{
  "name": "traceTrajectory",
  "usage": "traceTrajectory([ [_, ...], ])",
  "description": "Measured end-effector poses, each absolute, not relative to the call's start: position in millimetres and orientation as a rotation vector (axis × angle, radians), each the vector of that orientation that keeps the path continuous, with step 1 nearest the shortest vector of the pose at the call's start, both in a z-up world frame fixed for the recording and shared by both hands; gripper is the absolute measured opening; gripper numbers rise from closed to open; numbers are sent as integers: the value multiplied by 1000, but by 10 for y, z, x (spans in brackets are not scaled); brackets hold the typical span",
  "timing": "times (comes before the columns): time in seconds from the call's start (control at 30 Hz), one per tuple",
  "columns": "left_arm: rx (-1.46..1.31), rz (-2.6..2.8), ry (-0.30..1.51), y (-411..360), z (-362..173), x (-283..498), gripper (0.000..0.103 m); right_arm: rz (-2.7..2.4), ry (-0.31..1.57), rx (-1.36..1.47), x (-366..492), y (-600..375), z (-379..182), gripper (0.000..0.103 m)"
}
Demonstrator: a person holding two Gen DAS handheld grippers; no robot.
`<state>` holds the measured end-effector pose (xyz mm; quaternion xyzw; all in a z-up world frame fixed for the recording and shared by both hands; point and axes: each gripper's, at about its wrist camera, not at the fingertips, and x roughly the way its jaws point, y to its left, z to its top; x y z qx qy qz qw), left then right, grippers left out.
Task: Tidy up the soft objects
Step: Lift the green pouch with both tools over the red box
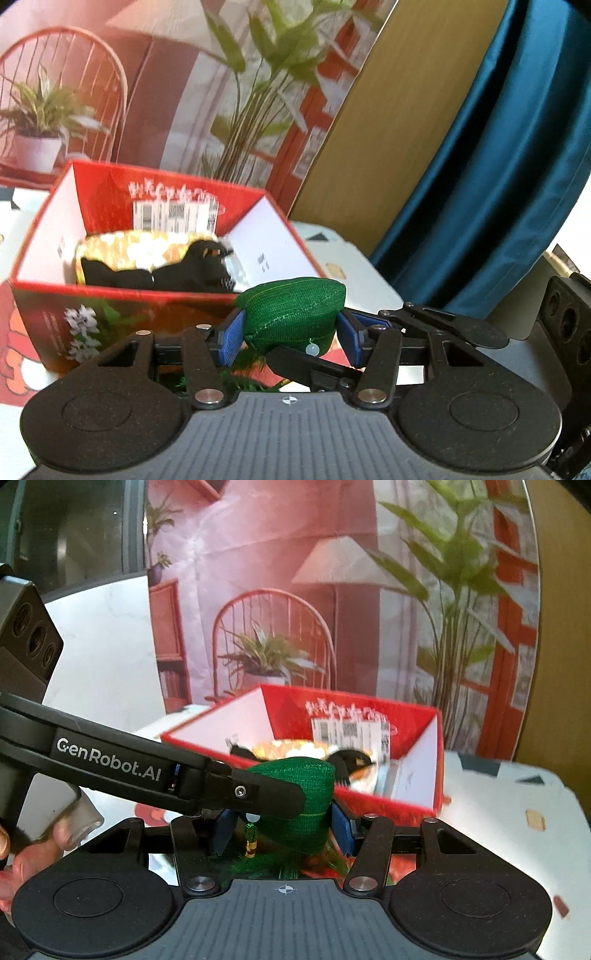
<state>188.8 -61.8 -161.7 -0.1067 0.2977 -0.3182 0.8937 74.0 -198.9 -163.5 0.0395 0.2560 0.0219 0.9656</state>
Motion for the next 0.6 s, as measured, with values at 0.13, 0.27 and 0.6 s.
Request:
traceTrajectory([
  [0.13, -229, -659, 584, -546, -1450, 1892, 56, 55, 502, 48, 804, -1951, -1442, 51],
  [0.27, -228, -652, 546, -470, -1291, 1934, 56, 75, 482, 36, 942, -1953, -1254, 51],
  [0.6, -232, -590, 485, -246, -933, 2304, 56, 133, 430, -15, 1551, -1885, -891, 51],
])
